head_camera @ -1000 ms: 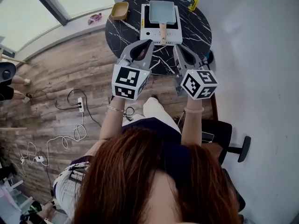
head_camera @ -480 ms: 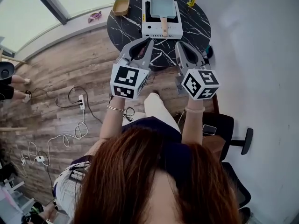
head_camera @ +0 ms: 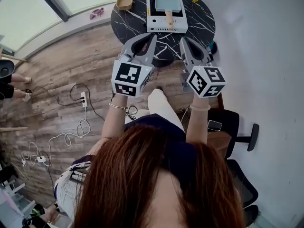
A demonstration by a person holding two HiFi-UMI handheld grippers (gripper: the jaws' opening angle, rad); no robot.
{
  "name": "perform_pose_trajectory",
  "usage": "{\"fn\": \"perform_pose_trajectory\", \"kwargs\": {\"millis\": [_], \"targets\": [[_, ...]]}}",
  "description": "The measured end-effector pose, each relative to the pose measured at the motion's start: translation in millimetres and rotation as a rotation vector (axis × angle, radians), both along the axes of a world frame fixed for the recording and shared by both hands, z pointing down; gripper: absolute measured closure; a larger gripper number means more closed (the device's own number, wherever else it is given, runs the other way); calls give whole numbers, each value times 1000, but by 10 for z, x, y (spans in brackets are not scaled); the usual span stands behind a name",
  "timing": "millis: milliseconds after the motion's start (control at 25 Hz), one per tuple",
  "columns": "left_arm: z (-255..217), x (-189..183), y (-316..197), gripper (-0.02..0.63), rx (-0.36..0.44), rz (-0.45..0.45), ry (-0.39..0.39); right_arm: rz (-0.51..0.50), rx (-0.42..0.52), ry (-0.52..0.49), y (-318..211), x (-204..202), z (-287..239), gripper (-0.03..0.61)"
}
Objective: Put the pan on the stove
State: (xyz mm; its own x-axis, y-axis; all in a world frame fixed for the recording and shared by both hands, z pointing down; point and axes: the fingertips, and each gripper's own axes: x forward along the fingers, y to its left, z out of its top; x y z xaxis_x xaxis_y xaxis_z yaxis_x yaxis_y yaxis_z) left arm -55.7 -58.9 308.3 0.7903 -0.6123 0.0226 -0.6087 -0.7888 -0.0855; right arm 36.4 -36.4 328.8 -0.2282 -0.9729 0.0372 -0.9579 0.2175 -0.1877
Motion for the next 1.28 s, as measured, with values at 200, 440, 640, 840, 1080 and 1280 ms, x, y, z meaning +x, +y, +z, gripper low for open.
{"fn": "perform_pose_trajectory", "kwargs": {"millis": [200,440,640,840,1080,1280], "targets": [[-17,-117,61,601,-2,-5,5,12,4,13,79,-68,-43,571],[-32,-176,118,601,7,-3,8,17,6,7,154,-108,-59,571],[-25,-208,130,601,3,1,12,29,-5,9,182,-107,-44,571],[-27,-202,139,601,-1,7,16,36,-18,2,201,-96,-27,571],[-30,-209,168,601,0,11,18,30,-25,-6,217,-105,-30,571],[-21,-251,120,601,0,-1,15,28,-32,-15,217,-102,-8,571]]}}
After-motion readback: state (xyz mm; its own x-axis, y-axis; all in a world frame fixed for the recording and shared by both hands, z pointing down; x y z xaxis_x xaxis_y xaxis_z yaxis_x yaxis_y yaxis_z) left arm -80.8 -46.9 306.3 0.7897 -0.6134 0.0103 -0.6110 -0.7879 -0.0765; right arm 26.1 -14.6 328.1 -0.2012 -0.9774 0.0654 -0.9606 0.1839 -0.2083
